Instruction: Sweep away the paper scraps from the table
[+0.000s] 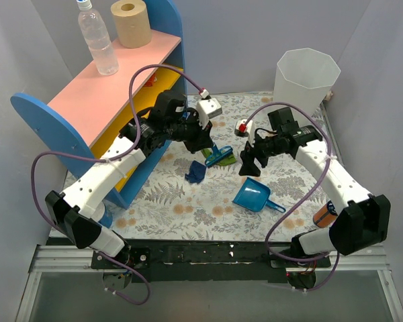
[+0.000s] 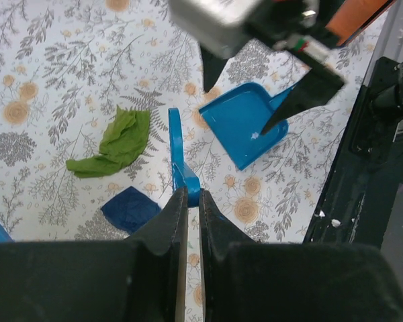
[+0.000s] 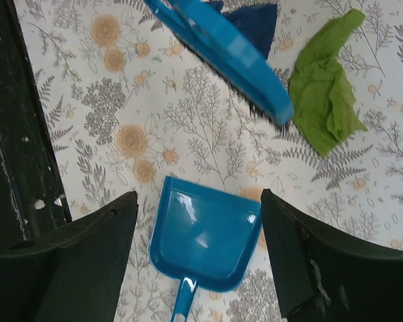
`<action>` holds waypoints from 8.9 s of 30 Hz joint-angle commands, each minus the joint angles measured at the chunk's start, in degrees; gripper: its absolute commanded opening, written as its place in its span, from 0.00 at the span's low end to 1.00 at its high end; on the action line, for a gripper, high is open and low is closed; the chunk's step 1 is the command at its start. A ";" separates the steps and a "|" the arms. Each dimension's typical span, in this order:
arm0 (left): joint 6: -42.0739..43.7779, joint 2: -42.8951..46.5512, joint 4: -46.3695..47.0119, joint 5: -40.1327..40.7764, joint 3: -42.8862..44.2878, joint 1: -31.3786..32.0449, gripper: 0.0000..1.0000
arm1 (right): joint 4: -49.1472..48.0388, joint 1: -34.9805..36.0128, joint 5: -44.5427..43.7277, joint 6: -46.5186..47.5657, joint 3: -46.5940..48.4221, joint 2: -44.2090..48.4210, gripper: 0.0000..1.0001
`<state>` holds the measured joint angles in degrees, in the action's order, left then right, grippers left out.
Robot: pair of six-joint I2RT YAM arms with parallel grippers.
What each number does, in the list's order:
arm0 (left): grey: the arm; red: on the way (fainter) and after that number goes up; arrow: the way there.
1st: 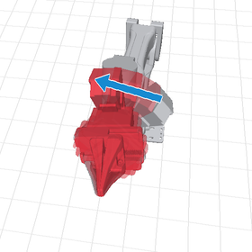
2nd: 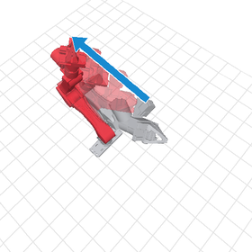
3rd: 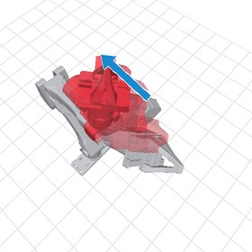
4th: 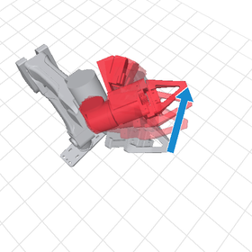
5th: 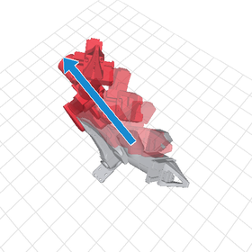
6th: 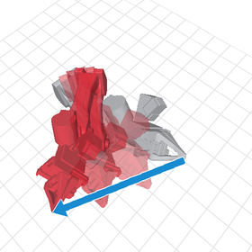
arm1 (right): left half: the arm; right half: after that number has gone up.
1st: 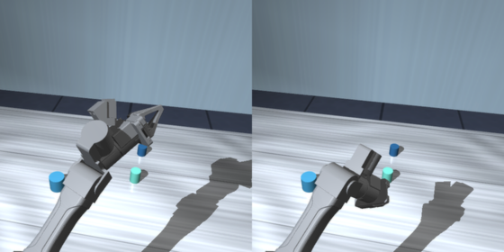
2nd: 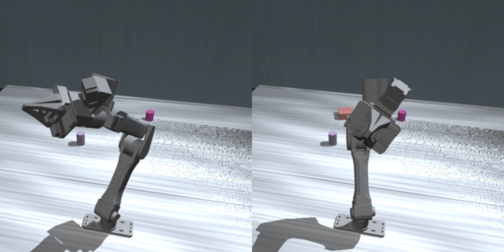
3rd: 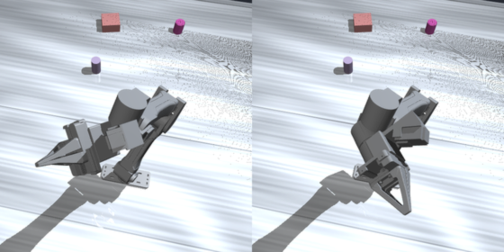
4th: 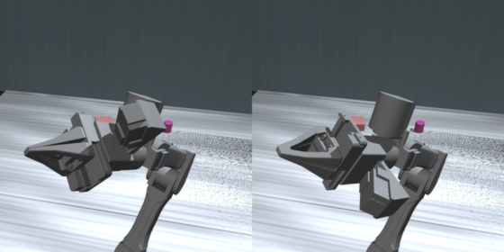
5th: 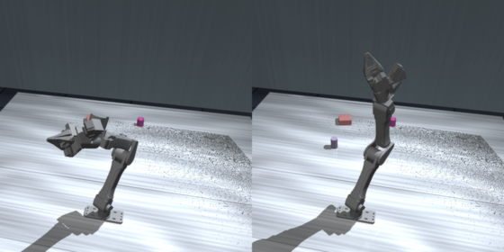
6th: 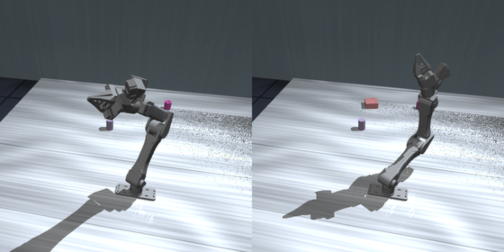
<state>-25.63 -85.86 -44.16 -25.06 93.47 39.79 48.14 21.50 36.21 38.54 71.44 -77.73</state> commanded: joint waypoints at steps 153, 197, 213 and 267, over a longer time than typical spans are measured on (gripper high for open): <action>-0.74 -8.09 -5.14 -0.43 -1.54 -5.07 0.00 | -3.92 -3.74 -26.89 5.32 -36.02 13.31 0.62; 0.58 -6.42 -6.02 -2.27 -4.26 -5.16 0.00 | -8.06 -5.59 -25.66 9.09 -35.93 6.45 0.45; 1.63 -8.26 -3.65 4.13 -6.11 -5.07 0.00 | -5.26 -7.35 -24.34 7.69 -31.72 7.33 0.19; -0.21 -40.76 6.19 14.86 30.09 -5.07 0.00 | 2.84 -7.26 -35.15 8.65 -26.53 2.41 0.01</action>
<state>-28.77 -122.17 -40.25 -19.11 117.23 35.16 50.85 14.26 1.21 46.87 43.24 -74.30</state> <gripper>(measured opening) 0.074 0.307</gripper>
